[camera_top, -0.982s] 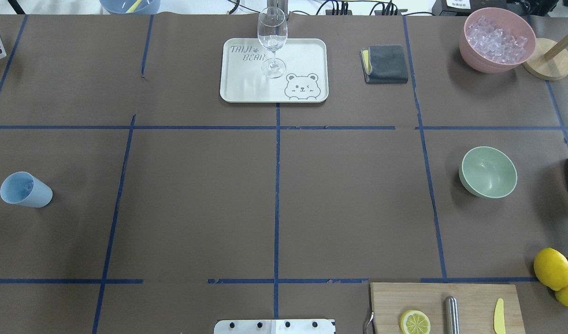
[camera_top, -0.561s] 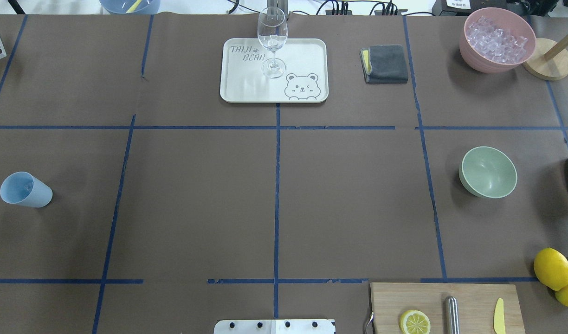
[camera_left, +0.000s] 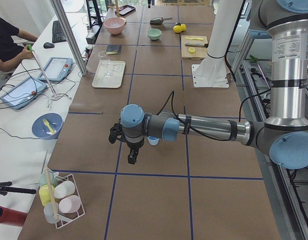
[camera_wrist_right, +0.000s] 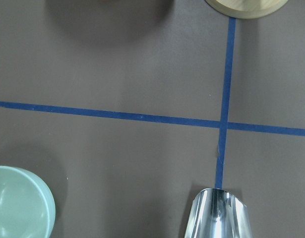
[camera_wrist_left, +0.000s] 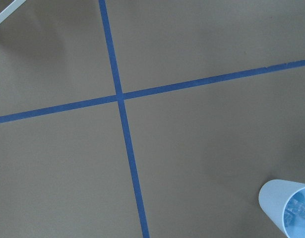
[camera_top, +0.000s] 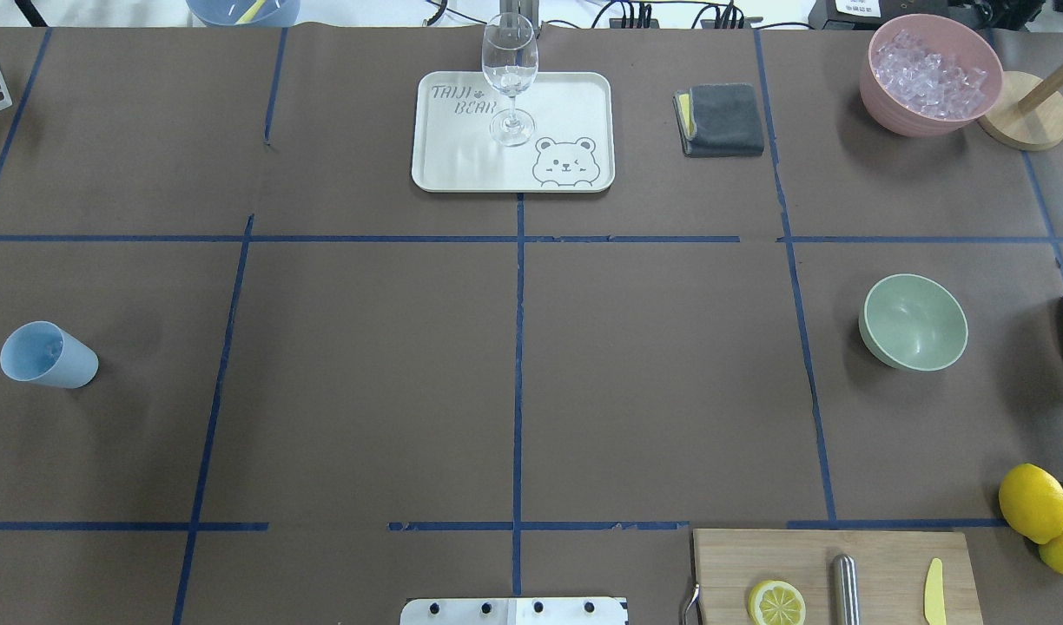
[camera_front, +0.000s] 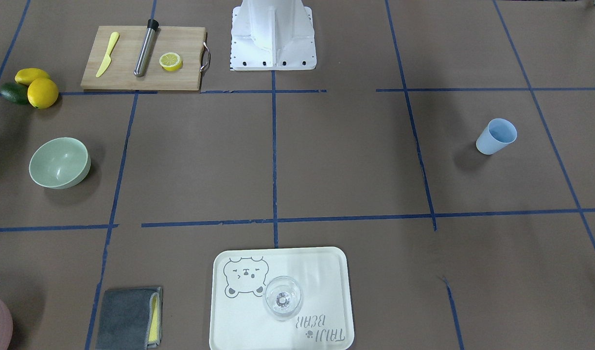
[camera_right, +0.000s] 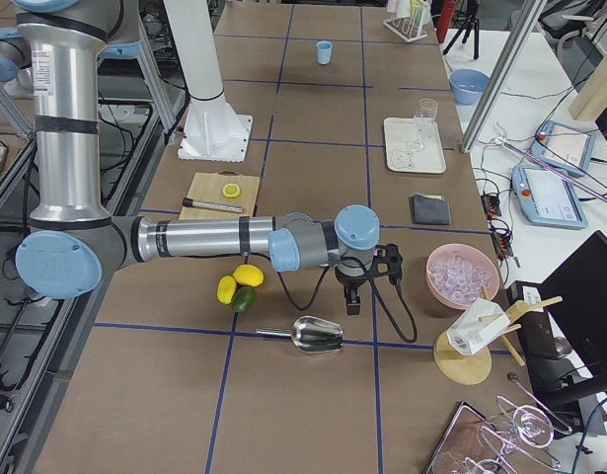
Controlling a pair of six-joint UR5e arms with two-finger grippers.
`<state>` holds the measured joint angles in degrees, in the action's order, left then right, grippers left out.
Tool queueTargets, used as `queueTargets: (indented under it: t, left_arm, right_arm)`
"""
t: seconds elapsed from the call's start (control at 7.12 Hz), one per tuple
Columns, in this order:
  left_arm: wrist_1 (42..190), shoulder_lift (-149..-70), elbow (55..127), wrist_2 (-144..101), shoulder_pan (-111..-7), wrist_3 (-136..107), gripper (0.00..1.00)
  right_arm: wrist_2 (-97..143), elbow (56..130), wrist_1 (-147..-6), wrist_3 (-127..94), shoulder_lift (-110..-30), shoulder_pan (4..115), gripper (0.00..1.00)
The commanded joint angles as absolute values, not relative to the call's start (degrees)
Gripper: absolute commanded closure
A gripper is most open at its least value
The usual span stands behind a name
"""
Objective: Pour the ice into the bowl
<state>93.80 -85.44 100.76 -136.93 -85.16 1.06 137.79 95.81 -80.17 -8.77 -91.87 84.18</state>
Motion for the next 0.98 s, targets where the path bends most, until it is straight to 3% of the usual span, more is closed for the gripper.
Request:
queueTargets:
  t: [0.0,0.84]
  left_arm:
    - [93.9,-85.4,101.6,-137.3,-85.1,1.3,0.00]
    - [94.1,-85.7,102.7,-137.4,-85.1,1.1,0.00]
  right_arm:
    - [138.2,95.9,-78.2,-9.1,-92.2,83.6,0.00]
    - [139.0,95.9,-77.7,-12.5,-92.5,80.8,0.00]
